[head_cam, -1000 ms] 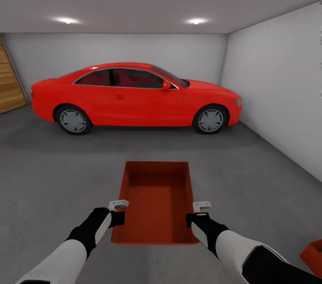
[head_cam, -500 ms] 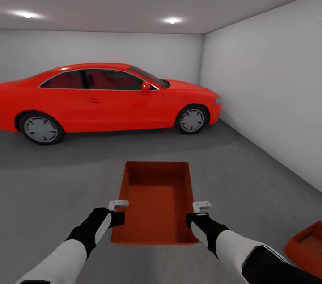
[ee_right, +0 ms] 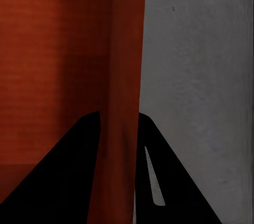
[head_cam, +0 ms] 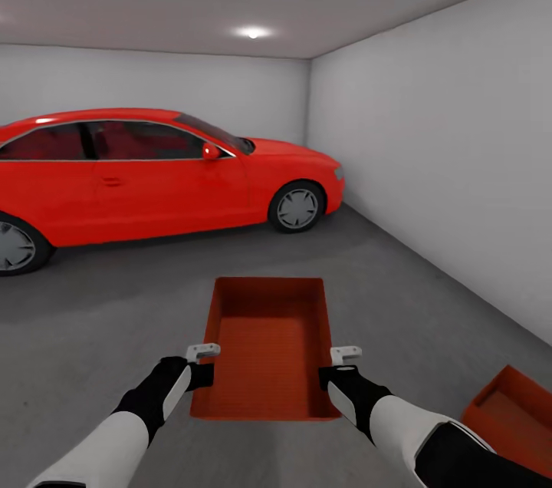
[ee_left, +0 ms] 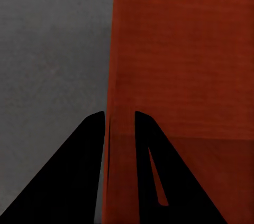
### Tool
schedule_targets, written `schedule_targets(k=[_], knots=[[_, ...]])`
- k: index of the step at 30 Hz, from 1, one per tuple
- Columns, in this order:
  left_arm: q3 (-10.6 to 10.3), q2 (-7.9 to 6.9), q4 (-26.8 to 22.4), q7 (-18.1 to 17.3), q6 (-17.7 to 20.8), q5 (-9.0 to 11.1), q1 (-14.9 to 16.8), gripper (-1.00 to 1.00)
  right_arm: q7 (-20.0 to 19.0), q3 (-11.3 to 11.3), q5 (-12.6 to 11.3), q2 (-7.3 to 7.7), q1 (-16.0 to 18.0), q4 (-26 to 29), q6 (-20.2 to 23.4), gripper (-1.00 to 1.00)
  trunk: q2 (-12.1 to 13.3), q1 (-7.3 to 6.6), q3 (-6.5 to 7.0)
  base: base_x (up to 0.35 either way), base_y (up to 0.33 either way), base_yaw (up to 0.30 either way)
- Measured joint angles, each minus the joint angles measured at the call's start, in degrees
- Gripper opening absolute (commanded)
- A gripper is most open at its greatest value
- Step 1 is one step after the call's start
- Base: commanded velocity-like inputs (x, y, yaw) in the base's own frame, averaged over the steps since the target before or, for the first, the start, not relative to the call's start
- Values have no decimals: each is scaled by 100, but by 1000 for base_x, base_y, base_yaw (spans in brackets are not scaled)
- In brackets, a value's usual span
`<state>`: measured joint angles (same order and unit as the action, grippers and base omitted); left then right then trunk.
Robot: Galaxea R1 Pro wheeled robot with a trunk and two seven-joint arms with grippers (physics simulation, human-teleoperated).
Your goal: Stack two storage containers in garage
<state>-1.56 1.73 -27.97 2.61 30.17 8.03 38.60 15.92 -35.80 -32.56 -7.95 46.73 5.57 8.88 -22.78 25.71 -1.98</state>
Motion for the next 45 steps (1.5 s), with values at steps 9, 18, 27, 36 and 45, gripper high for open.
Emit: schedule_targets(k=[9, 18, 27, 36, 45], knots=[[-1, 1, 1, 2, 0, 3, 3, -100, -2, 2, 2, 3, 1, 2, 2, -100, 0, 0, 0, 322, 0, -286], [-3, 1, 1, 7, 1, 4, 0, -100, 3, 15, 17, -2, -1, 0, 2, -100, 0, 0, 0, 322, 0, -286], [-1, 1, -1, 3, 0, 0, 1, -100, 1, -2, -4, -1, 1, -2, -3, -100, 0, 0, 0, 322, 0, -286], [2, 4, -1, 2, -1, -4, -1, -100, -2, -24, -28, 4, 0, 0, -4, -100, 0, 0, 0, 322, 0, -286], [-2, 4, 0, 1, 0, -9, 3, -100, -2, -7, -14, 5, -2, 2, -5, -100, 1, 2, 0, 192, 0, -286]])
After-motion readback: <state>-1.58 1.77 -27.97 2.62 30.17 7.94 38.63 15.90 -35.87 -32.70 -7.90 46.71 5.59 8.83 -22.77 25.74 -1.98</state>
